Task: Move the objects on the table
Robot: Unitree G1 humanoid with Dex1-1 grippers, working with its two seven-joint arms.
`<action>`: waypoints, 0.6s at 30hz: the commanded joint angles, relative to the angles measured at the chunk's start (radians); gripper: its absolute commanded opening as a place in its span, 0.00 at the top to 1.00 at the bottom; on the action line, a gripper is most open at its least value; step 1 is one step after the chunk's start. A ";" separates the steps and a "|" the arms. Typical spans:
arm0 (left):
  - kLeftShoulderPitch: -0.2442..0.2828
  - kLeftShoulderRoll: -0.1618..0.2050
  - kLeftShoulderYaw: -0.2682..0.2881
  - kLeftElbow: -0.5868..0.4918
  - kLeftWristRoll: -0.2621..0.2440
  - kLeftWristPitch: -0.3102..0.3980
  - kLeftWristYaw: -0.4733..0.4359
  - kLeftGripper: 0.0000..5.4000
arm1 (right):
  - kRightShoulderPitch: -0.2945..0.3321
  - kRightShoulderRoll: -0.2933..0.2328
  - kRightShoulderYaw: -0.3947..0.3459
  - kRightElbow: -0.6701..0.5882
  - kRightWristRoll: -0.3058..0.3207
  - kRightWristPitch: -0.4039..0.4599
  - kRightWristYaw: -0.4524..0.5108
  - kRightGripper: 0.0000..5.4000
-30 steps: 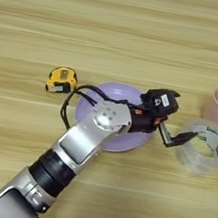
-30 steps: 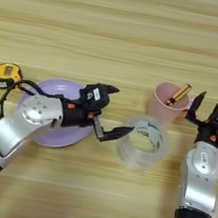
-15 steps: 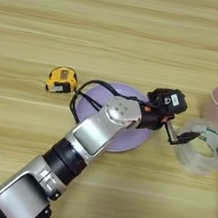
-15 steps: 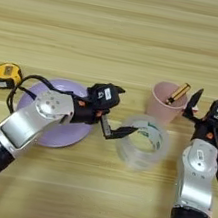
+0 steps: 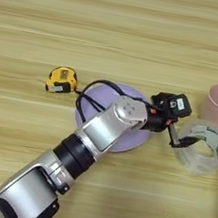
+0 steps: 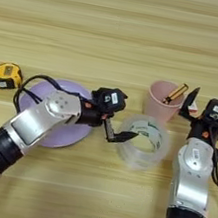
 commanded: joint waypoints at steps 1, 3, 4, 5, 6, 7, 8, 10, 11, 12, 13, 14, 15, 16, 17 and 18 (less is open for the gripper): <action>-0.019 -0.018 -0.022 0.047 0.029 -0.015 -0.009 0.00 | 0.005 0.012 0.006 -0.028 -0.008 0.027 -0.008 0.00; -0.017 -0.023 -0.032 0.076 0.041 -0.028 -0.009 0.00 | 0.007 0.015 0.008 -0.038 -0.009 0.031 -0.011 0.00; -0.016 -0.025 -0.035 0.089 0.045 -0.034 -0.009 0.00 | 0.008 0.017 0.009 -0.043 -0.009 0.034 -0.012 0.00; -0.016 -0.028 -0.038 0.102 0.048 -0.041 -0.008 0.00 | 0.009 0.018 0.009 -0.047 -0.010 0.036 -0.013 0.00; -0.016 -0.031 -0.040 0.113 0.051 -0.046 -0.007 0.00 | 0.010 0.020 0.009 -0.051 -0.011 0.039 -0.014 0.00; -0.018 -0.035 -0.042 0.126 0.054 -0.052 -0.006 0.00 | 0.011 0.022 0.010 -0.055 -0.012 0.041 -0.015 0.00; -0.020 -0.039 -0.044 0.139 0.057 -0.057 -0.005 0.00 | 0.012 0.023 0.011 -0.059 -0.013 0.042 -0.015 0.00; -0.025 -0.046 -0.048 0.160 0.064 -0.068 -0.004 0.00 | 0.013 0.026 0.011 -0.065 -0.014 0.045 -0.016 0.00; -0.027 -0.050 -0.049 0.171 0.068 -0.073 -0.003 0.00 | 0.014 0.027 0.011 -0.068 -0.015 0.047 -0.016 0.00; -0.029 -0.055 -0.049 0.181 0.071 -0.078 -0.003 0.00 | 0.015 0.028 0.011 -0.071 -0.015 0.048 -0.017 0.00; -0.032 -0.059 -0.049 0.193 0.074 -0.084 -0.002 0.00 | 0.015 0.029 0.011 -0.073 -0.016 0.050 -0.017 0.00; -0.034 -0.063 -0.050 0.204 0.078 -0.090 -0.002 0.00 | 0.015 0.030 0.011 -0.075 -0.017 0.051 -0.018 0.00; -0.037 -0.066 -0.050 0.216 0.080 -0.095 -0.001 0.00 | 0.015 0.030 0.011 -0.076 -0.018 0.052 -0.019 0.00; -0.039 -0.069 -0.051 0.229 0.084 -0.102 0.000 0.00 | 0.015 0.031 0.011 -0.078 -0.019 0.054 -0.020 0.00; -0.041 -0.071 -0.053 0.240 0.087 -0.109 0.002 0.00 | 0.015 0.032 0.011 -0.080 -0.020 0.055 -0.021 0.00; -0.044 -0.073 -0.053 0.254 0.089 -0.115 0.003 0.00 | 0.016 0.032 0.010 -0.083 -0.021 0.057 -0.023 0.00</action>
